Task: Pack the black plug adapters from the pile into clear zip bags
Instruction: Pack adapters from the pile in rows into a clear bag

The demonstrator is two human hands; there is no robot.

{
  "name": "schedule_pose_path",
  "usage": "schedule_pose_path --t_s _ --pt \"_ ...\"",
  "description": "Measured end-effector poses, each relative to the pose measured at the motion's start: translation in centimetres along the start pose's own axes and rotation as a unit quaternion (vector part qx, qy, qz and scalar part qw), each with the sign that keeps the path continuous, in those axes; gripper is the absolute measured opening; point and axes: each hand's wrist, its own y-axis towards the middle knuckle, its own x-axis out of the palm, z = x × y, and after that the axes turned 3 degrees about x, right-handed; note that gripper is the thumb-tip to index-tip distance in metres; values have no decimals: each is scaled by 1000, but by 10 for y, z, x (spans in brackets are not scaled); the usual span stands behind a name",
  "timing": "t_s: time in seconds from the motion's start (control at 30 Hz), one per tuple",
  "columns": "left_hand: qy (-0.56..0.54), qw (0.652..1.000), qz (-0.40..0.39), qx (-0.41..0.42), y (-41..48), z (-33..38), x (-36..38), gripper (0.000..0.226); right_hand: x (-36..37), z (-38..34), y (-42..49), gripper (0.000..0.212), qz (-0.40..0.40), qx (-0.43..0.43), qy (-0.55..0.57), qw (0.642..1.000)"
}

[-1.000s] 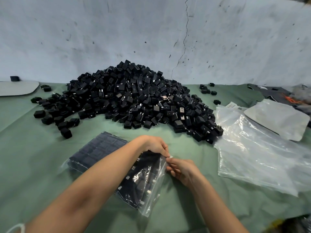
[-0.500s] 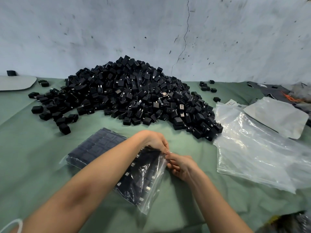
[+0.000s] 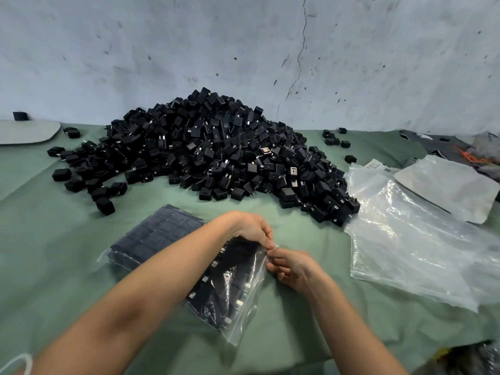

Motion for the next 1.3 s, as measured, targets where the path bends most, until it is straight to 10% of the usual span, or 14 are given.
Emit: schedule_pose_path --t_s 1.3 --pt "-5 999 -27 -33 1 2 -2 13 5 2 -1 13 35 -40 -17 998"
